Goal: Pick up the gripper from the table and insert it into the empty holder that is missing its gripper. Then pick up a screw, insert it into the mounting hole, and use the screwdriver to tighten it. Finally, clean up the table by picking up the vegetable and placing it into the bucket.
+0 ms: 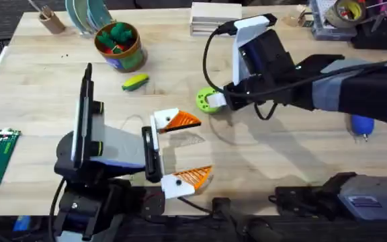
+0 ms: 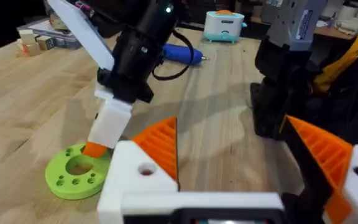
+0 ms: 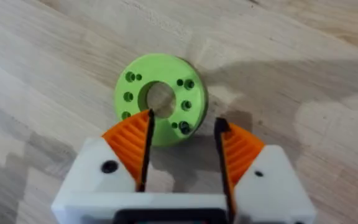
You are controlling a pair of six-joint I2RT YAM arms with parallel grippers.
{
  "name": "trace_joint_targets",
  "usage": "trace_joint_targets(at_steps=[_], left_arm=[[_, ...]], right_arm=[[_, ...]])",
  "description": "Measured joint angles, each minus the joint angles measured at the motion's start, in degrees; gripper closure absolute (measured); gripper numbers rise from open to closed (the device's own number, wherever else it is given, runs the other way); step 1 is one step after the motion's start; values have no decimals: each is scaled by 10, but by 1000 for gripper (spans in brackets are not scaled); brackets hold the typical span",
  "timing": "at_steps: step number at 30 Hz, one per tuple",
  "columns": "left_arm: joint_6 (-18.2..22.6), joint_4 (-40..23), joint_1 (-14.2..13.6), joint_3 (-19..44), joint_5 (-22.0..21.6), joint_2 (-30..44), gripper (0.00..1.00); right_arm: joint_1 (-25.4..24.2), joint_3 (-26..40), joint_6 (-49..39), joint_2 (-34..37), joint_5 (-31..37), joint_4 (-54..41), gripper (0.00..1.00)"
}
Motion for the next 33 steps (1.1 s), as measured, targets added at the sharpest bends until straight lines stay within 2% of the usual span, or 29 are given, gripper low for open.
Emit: trace_joint_targets(at_steps=[2, 8, 16, 33], left_arm=[[0, 0, 0, 0, 0, 0, 8], [0, 0, 0, 0, 0, 0, 8], [0, 0, 0, 0, 0, 0, 8], [0, 0, 0, 0, 0, 0, 6]], right_arm=[[0, 0, 3, 7, 3, 3, 450], [0, 0, 15, 15, 8, 9, 572], [0, 0, 21, 15, 9, 11, 691], [0, 0, 21, 11, 13, 8, 718]])
